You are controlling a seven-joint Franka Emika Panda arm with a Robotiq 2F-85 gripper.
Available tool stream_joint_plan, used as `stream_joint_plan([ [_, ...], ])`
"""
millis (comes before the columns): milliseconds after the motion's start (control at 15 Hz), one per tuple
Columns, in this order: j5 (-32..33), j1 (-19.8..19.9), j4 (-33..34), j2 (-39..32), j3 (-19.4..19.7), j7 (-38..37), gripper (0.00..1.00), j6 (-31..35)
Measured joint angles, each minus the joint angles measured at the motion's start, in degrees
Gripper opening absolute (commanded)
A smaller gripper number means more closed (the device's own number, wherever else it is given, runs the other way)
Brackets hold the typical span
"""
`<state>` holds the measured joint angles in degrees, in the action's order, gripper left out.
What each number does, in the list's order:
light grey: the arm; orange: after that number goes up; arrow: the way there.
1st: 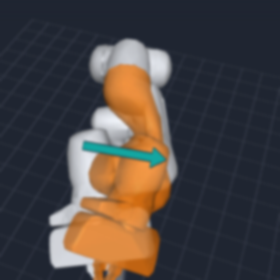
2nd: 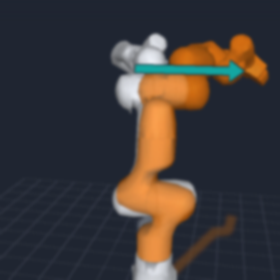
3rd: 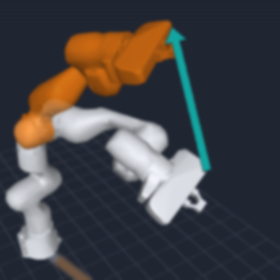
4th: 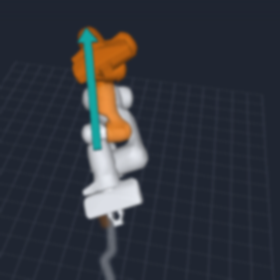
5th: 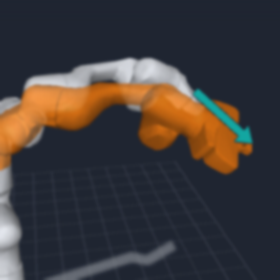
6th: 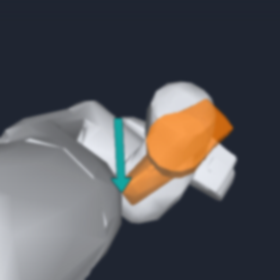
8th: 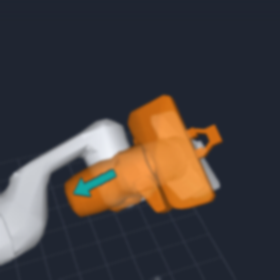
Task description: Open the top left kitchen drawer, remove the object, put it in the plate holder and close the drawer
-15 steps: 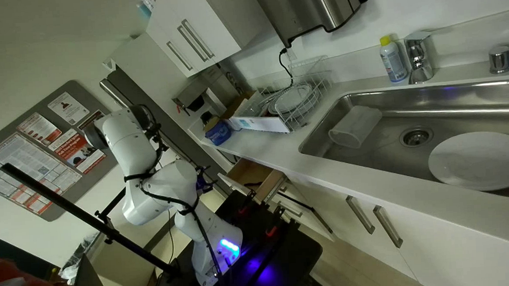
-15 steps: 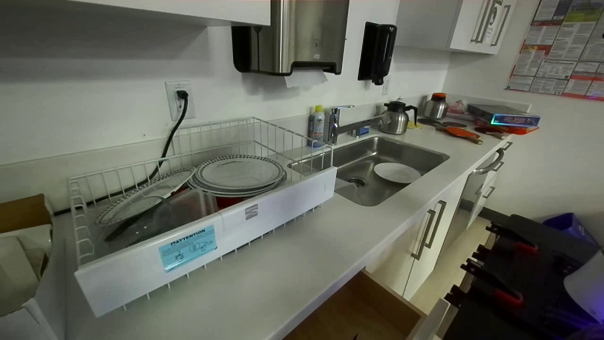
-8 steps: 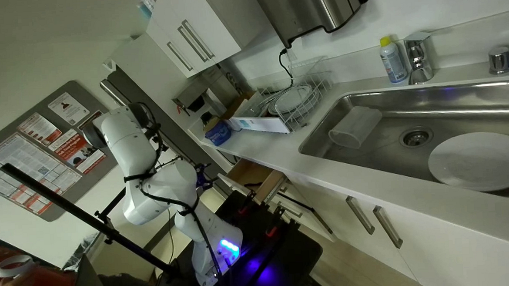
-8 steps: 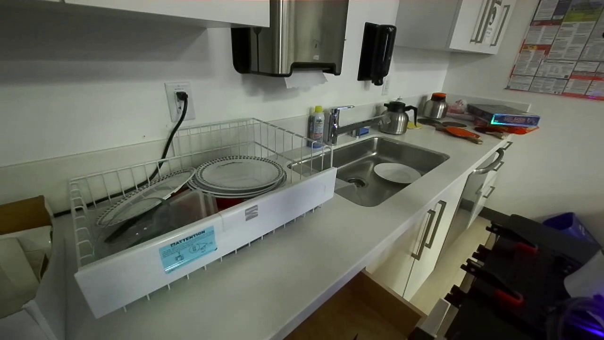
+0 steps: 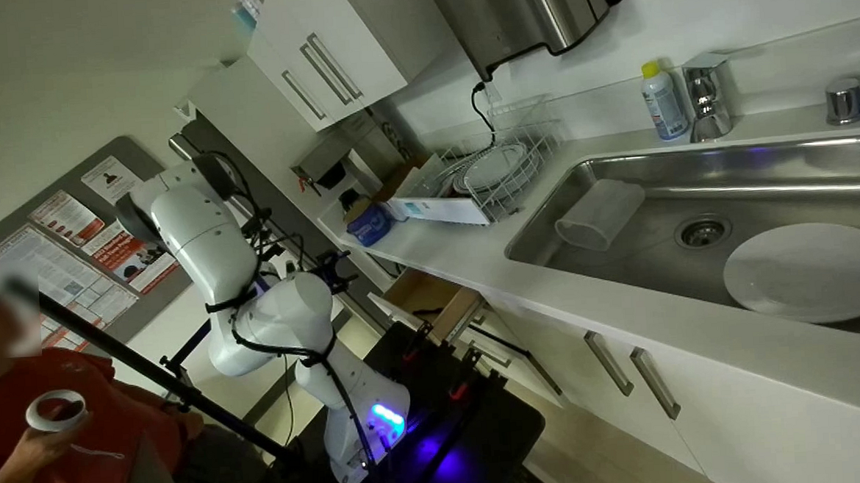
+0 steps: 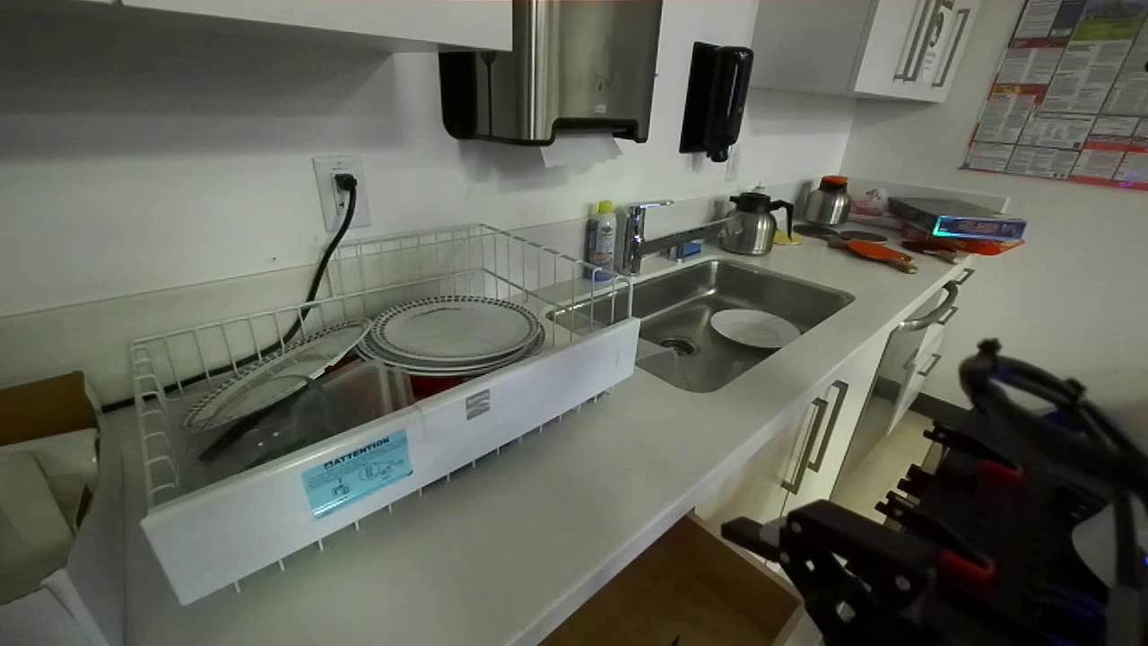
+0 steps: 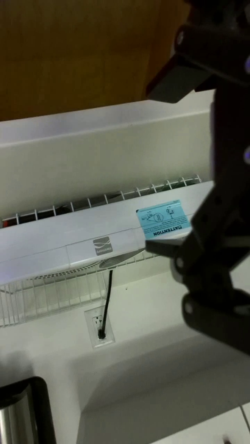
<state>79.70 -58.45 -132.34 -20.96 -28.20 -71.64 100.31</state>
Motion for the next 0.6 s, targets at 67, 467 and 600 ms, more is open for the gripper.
stream_joint_plan([
  [67, -1.3, 1.2, 0.1, 1.6, 0.0, 0.0, 1.0, 2.5],
  [467, -6.7, 8.9, 0.0, 8.6, 0.8, -1.3, 1.0, 20.4],
  [600, -7.8, 9.7, 0.0, 9.0, 1.0, -1.8, 1.0, 21.2],
])
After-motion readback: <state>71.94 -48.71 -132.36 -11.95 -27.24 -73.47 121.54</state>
